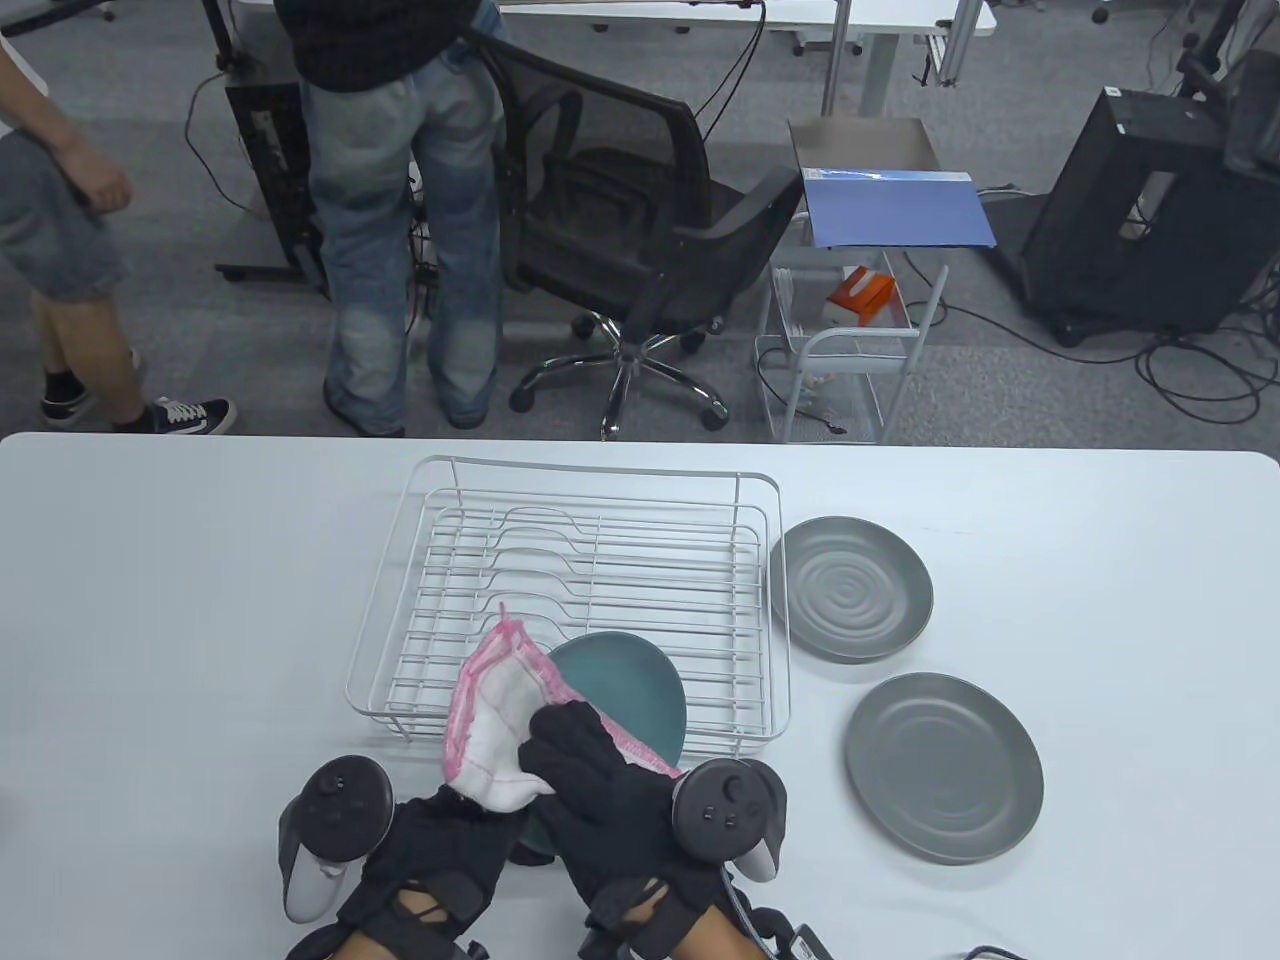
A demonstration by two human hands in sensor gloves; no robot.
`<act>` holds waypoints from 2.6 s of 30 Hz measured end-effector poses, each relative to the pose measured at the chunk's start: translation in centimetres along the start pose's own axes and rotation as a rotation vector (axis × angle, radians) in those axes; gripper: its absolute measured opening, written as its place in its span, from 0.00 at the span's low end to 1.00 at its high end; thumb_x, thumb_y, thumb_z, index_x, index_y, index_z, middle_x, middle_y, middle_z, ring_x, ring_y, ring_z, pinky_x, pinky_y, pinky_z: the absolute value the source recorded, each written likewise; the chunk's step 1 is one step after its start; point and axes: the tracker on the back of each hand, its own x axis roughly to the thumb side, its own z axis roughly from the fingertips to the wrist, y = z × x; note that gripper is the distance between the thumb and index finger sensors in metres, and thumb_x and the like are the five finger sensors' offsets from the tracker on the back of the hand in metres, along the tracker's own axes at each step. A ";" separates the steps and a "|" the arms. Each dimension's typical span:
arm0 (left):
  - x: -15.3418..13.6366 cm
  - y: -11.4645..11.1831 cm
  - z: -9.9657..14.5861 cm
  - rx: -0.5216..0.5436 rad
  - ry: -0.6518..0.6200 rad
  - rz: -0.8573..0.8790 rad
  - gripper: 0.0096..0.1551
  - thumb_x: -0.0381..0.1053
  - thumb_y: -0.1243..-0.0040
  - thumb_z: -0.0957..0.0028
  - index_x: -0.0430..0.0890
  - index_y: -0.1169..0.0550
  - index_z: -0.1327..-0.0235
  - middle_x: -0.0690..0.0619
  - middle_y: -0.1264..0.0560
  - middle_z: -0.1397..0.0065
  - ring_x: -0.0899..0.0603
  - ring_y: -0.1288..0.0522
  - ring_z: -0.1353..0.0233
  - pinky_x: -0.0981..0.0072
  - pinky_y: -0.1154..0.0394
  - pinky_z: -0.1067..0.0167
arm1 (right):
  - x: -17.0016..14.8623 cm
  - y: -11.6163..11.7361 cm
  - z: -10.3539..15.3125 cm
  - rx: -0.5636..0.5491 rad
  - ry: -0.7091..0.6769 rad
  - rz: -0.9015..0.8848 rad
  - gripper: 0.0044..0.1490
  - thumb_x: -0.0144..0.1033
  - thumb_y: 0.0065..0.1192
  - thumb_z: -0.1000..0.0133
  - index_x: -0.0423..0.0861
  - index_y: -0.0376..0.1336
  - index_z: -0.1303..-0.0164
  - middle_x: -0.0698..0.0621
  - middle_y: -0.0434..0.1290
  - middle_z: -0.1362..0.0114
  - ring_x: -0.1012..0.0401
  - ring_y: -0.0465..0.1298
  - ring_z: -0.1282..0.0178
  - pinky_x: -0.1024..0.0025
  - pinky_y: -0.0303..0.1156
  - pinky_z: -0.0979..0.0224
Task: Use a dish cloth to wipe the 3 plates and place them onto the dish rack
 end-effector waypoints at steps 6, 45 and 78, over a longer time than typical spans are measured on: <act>0.0 1.4 0.5 0.101 -0.022 -0.007 0.40 0.47 0.43 0.39 0.55 0.51 0.21 0.45 0.31 0.21 0.36 0.09 0.48 0.44 0.20 0.43 | -1.4 -0.3 0.3 0.078 0.131 -0.084 0.32 0.42 0.62 0.45 0.36 0.65 0.36 0.39 0.58 0.25 0.45 0.51 0.27 0.42 0.53 0.29; 0.2 1.1 0.6 0.137 -0.052 -0.013 0.42 0.46 0.41 0.40 0.59 0.52 0.21 0.47 0.33 0.19 0.35 0.10 0.46 0.43 0.21 0.42 | -1.8 0.5 0.6 0.004 0.115 -0.177 0.33 0.42 0.61 0.45 0.37 0.64 0.35 0.40 0.57 0.25 0.45 0.50 0.26 0.44 0.52 0.28; 0.5 -2.4 -0.5 -0.115 -0.037 -0.055 0.44 0.46 0.41 0.40 0.54 0.54 0.21 0.43 0.32 0.20 0.37 0.09 0.48 0.45 0.19 0.44 | -1.0 -3.8 1.8 -0.396 0.121 0.143 0.33 0.43 0.61 0.47 0.39 0.63 0.36 0.43 0.53 0.25 0.45 0.47 0.27 0.43 0.51 0.29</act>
